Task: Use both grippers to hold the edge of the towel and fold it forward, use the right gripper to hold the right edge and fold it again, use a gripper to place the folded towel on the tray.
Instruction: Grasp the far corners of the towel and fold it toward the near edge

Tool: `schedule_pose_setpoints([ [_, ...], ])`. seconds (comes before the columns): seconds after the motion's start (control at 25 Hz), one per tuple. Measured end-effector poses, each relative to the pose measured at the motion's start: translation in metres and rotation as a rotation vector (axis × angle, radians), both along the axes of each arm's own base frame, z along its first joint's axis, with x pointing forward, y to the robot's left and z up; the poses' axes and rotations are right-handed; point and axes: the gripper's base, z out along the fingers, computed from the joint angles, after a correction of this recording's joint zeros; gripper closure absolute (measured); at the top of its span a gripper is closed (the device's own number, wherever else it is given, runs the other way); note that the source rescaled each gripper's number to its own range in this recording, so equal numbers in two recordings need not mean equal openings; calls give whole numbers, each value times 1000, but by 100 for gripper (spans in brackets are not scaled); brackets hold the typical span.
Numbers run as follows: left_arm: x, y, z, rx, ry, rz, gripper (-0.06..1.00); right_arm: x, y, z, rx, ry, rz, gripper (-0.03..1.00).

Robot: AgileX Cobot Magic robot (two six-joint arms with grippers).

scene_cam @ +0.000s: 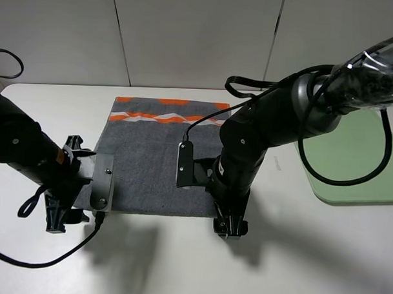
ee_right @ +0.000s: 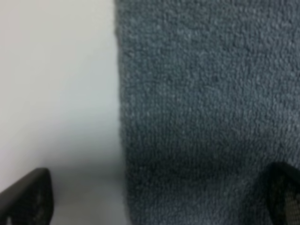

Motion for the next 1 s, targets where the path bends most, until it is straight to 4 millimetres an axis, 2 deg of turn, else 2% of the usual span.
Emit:
schedule_pose_setpoints([
  [0.28,4,6,0,-6,-13,20,14,0,0,0,-1,2,5,-3],
  [1.0,6,4,1,-43,-34,49,15,0,0,0,2,9,-1,-3],
])
